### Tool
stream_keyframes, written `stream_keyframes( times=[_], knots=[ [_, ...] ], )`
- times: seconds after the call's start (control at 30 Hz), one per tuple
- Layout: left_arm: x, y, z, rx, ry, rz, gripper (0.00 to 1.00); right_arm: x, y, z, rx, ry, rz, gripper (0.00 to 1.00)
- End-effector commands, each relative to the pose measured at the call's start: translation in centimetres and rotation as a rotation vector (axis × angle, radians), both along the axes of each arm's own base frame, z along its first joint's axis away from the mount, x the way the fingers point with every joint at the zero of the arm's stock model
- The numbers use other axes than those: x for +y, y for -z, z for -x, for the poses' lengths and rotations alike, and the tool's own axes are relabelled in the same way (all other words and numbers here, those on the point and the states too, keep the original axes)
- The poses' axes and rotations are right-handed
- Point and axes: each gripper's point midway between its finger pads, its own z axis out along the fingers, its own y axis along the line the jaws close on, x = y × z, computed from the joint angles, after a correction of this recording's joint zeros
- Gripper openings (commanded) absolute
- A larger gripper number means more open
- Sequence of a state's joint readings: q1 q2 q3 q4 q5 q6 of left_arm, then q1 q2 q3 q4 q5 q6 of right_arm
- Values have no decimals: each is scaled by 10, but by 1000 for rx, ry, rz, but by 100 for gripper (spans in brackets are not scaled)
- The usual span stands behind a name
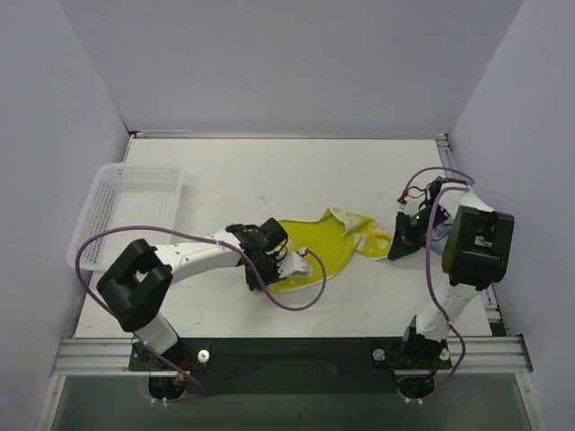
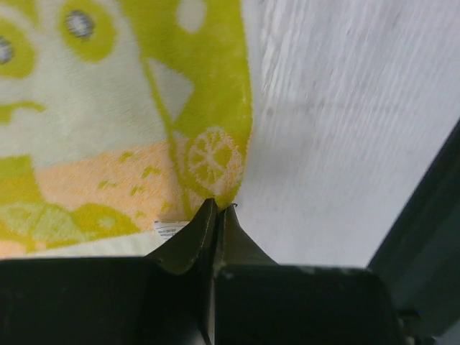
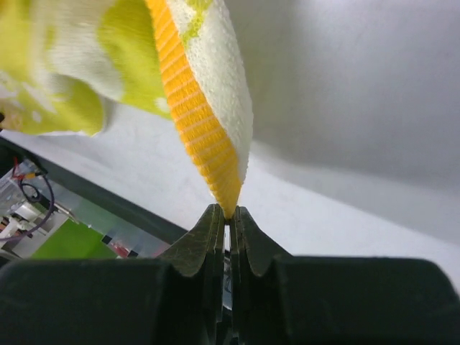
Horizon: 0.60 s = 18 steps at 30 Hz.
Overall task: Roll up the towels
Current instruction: Flatten the towel
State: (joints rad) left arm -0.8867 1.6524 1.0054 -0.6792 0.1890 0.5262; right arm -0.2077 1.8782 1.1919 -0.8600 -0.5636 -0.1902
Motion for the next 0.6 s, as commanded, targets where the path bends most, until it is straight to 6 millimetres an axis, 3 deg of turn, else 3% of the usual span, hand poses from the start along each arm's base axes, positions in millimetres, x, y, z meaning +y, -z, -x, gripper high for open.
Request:
stream_keyframes(
  times=[0.0,0.1,0.23,0.27,0.3,0.33,0.37,0.4,0.43,0.47,0.53,0.57],
  knots=[
    [19,-58,-1,74,-123,88,0,7,-58,8,-70,-12,-95,0],
    [33,-109,-29,35,-243,231,0,4,-95,-3,-159,12,-151,0],
    [54,-158,-76,-99,-338,318,0,0,-137,-35,-272,42,-181,0],
    [56,-160,-88,-103,-364,320,0,2,-141,-46,-288,52,-205,0],
    [66,-164,-106,-122,-418,335,0,-3,-161,-67,-367,54,-195,0],
    [65,-182,-127,-164,-455,372,0,-4,-168,-79,-380,78,-202,0],
    [68,-175,-145,-153,-497,362,0,-4,-169,-97,-381,91,-218,0],
    [78,-184,-170,-187,-555,387,0,-9,-191,-120,-471,88,-206,0],
    [79,-189,-185,-188,-594,408,0,-12,-201,-136,-508,97,-205,0],
    [79,-204,-214,-230,-620,439,0,-14,-198,-152,-513,109,-210,0],
    [90,-221,-248,-285,-694,465,0,-15,-212,-172,-619,52,-138,0],
    [90,-244,-273,-349,-702,499,0,-15,-215,-182,-657,38,-134,0]
  ],
)
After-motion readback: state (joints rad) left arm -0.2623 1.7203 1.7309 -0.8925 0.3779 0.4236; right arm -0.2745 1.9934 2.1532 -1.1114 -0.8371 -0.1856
